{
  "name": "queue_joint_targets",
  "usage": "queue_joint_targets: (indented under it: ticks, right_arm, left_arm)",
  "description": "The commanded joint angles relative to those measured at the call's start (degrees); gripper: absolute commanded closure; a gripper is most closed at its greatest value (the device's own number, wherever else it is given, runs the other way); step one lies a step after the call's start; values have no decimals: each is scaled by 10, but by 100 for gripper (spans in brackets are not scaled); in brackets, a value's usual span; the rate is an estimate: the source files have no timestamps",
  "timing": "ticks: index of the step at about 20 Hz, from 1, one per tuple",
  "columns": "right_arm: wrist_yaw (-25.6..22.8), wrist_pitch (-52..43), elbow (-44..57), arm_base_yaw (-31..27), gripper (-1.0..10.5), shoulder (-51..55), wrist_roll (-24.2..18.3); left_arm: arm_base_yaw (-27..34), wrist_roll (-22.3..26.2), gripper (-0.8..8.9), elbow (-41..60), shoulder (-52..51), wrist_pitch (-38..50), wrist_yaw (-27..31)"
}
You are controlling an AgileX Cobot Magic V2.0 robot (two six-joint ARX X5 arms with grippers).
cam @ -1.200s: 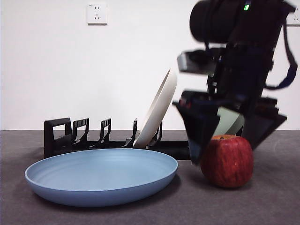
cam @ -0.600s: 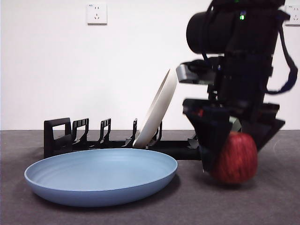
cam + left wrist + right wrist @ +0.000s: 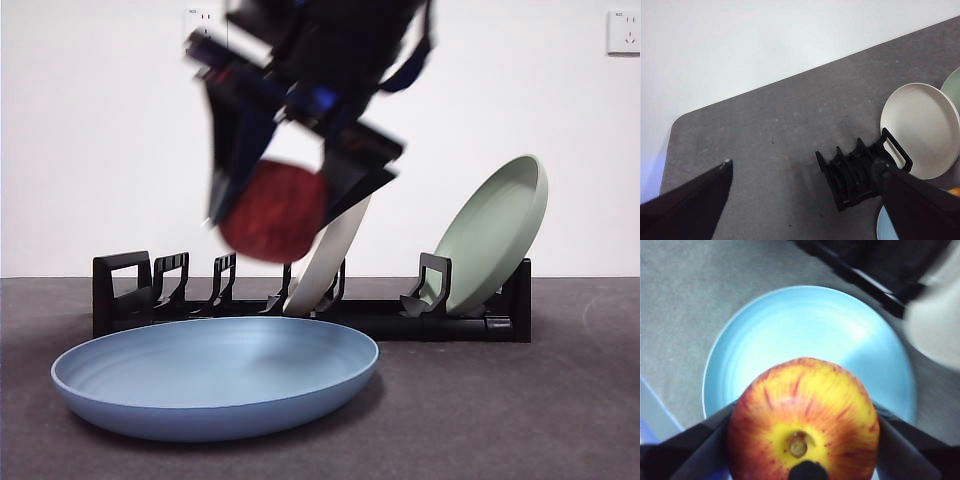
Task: Take the blue plate from the plate rack,put the plate on the table,take the apple from the table,put the apple in the plate
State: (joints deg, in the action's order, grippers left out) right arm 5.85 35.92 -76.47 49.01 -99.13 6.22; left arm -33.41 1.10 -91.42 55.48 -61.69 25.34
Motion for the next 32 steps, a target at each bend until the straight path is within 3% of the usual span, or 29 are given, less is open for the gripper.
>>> queue_joint_targets:
  ticks: [1, 8, 9, 12, 15, 22, 26, 30, 32]
  right_arm:
    - [1, -3, -31, 6, 959, -60, 3]
    - [-2, 1, -63, 13, 942, -158, -4]
    - [-1, 3, -63, 13, 898, -160, -7]
    - [-2, 4, -63, 17, 606, -160, -7]
    - [-2, 5, -63, 17, 496, -160, -7]
    - [-2, 45, -91, 8, 502, -114, -7]
    - [-2, 104, -91, -5, 507, -14, -8]
    - [-2, 175, -91, -24, 510, 98, -37]
    - [-2, 203, -91, -38, 557, 150, -43]
  left_arm:
    - [2, 5, 344, 1, -2, 2, 2]
    - [2, 5, 344, 1, -2, -42, 35]
    - [2, 5, 344, 1, -2, -46, 35]
    - [2, 4, 344, 1, -2, -57, 35]
    - [2, 4, 344, 1, -2, -65, 35]
    - [1, 2, 346, 1, -2, -70, 19]
    - [1, 2, 347, 1, 1, -69, -79]
    - [1, 7, 353, 1, 21, -59, -185]
    - [1, 11, 478, 1, 37, -56, -217]
